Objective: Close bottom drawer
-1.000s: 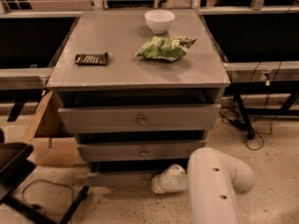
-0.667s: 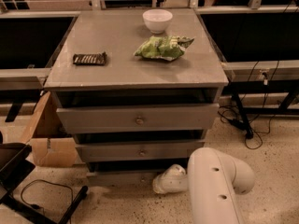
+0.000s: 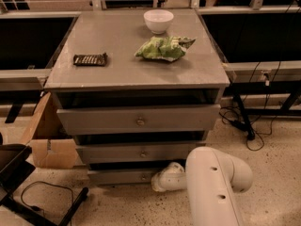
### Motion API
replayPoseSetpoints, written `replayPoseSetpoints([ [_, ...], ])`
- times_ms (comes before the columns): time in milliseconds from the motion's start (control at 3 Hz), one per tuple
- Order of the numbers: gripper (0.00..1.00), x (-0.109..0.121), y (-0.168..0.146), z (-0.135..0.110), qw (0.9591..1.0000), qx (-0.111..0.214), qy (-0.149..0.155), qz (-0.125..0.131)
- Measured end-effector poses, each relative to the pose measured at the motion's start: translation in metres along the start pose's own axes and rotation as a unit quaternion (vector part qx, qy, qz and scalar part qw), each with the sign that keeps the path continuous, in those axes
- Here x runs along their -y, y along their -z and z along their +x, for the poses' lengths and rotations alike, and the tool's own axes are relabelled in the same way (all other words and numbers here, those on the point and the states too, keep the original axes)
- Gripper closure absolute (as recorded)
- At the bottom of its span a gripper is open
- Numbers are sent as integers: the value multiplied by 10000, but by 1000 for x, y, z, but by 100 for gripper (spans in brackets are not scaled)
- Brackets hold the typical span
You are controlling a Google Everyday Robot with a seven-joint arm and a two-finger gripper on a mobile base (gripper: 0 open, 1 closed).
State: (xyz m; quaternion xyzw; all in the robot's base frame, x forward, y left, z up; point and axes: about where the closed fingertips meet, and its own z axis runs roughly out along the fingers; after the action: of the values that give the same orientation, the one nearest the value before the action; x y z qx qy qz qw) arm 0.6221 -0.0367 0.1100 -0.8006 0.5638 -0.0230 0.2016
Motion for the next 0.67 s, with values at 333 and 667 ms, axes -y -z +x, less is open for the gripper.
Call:
replayPoseSetpoints([
  [333, 27, 0, 0, 0, 10000, 0, 0, 0],
  [667, 4, 0, 0, 0, 10000, 0, 0, 0],
])
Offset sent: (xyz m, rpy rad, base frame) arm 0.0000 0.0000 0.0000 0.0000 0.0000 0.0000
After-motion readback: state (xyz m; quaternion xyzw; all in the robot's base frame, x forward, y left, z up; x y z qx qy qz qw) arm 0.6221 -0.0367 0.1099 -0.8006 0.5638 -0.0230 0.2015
